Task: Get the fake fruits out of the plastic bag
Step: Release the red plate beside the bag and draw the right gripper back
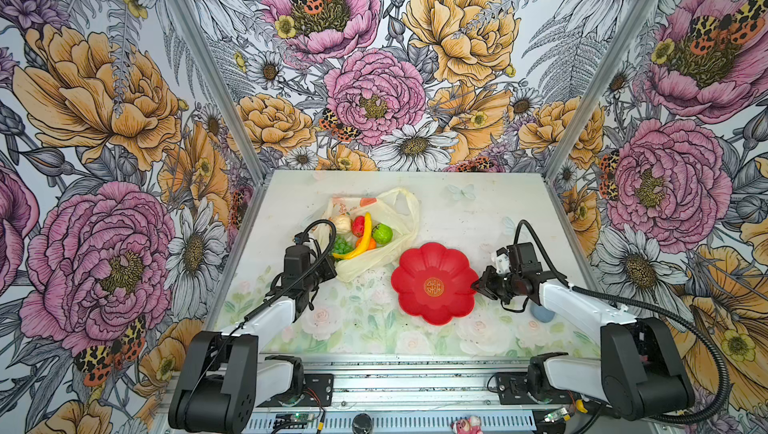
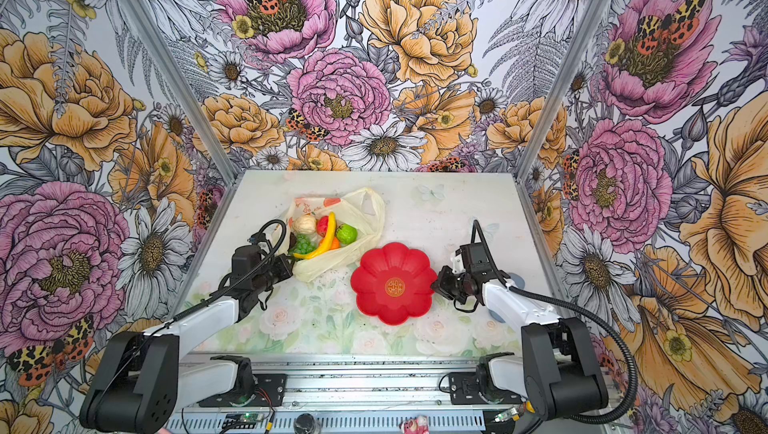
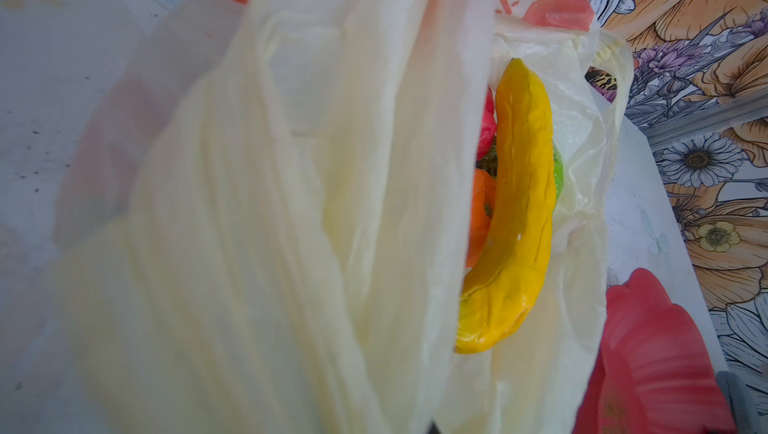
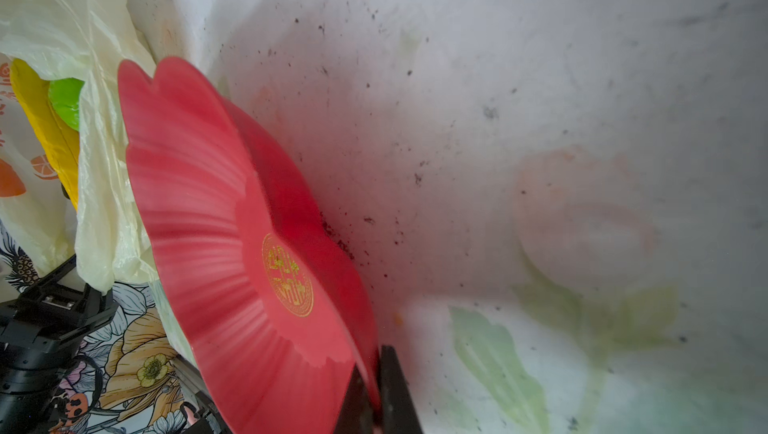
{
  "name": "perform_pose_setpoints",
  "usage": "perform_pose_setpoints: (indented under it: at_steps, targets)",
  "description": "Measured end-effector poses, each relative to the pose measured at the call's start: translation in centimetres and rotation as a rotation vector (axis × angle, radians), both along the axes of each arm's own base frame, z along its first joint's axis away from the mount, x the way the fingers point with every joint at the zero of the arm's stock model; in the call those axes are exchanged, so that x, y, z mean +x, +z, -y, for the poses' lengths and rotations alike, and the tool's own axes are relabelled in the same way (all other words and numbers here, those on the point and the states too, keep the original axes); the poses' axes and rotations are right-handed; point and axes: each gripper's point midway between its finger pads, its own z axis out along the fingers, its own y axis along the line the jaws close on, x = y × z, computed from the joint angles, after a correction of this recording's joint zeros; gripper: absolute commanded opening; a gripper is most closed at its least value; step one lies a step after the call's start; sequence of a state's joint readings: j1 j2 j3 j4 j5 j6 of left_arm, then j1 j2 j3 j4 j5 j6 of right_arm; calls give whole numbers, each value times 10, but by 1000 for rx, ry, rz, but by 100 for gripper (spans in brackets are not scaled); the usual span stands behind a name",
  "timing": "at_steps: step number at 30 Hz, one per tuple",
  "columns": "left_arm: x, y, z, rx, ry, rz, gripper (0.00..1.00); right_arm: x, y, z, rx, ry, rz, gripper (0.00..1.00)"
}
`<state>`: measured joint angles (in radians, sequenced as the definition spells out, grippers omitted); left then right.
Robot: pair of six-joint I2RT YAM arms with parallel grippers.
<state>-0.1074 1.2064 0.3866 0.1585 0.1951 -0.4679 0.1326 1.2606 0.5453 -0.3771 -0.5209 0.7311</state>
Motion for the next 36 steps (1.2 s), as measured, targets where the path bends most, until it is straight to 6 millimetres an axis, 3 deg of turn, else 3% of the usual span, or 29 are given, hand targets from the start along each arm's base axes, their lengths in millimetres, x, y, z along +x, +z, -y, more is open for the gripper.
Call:
perform_pose_setpoints:
  at_steps: [2,6,16,26,31,36]
  targets:
    - [0,0,0,0,0,0,11,0,0,1,-4,-2,-1,9]
    - [0,0,1,0,-2,0,11,0,-1,2,-14,-1,-2,13]
    - [-1,0,5,2,-15,1,11,5,8,-2,-45,36,33,2]
    - [-2,0,8,5,-22,1,11,-12,3,-40,-56,184,15,3]
    - [-3,-5,12,11,-38,-14,11,-9,7,-49,-58,213,22,9]
    - [-4,-5,15,13,-47,-14,11,-2,15,-47,-93,214,39,22]
